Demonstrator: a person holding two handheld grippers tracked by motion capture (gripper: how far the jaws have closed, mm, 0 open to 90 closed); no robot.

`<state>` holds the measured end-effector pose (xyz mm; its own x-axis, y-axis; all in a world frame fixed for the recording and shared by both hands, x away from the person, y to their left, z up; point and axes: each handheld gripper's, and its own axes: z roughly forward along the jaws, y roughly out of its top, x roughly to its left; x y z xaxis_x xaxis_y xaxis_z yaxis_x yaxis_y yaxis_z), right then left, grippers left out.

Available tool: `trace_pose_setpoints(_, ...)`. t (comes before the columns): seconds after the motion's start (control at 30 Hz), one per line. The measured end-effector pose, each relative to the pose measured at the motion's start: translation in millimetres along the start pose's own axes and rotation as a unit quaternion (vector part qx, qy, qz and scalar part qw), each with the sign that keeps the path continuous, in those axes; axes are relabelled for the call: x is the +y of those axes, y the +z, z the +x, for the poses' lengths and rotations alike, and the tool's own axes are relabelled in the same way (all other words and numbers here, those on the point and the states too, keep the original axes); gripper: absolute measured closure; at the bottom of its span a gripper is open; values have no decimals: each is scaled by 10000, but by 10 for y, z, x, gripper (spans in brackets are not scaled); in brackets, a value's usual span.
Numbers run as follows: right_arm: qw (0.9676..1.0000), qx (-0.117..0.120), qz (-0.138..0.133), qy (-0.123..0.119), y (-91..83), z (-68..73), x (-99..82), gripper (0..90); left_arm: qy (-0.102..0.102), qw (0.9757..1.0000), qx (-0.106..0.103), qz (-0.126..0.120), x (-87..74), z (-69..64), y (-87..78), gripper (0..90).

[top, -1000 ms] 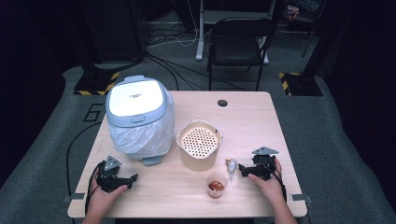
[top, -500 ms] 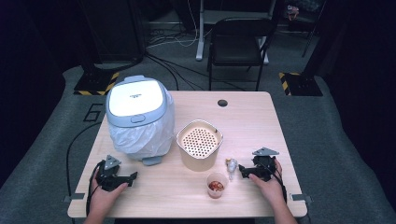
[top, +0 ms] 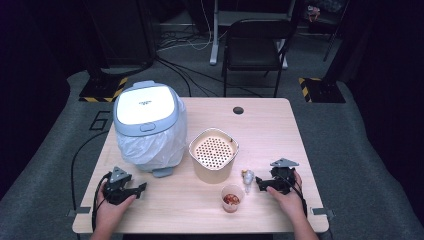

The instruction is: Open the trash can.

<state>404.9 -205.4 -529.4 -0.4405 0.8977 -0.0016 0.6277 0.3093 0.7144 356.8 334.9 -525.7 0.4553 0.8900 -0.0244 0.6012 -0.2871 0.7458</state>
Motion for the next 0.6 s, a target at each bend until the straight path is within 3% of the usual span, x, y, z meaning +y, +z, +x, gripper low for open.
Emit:
trace_pose_setpoints(0.17, 10000, 1, -3, 2, 0, 0, 0, 0, 242, 9995, -181, 71, 36, -94, -57, 313)
trace_pose_setpoints(0.37, 10000, 0, 3, 0, 0, 0, 0, 0, 240, 9986, -466, -41, 56, -231, -94, 318)
trace_pose_setpoints(0.53, 10000, 0, 0, -1, 0, 0, 0, 0, 408, 9966, -697, -149, 83, -372, -132, 325)
trace_pose_setpoints(0.6, 10000, 4, -2, 5, 0, 0, 0, 0, 362, 9948, -945, -114, 93, -430, -128, 341)
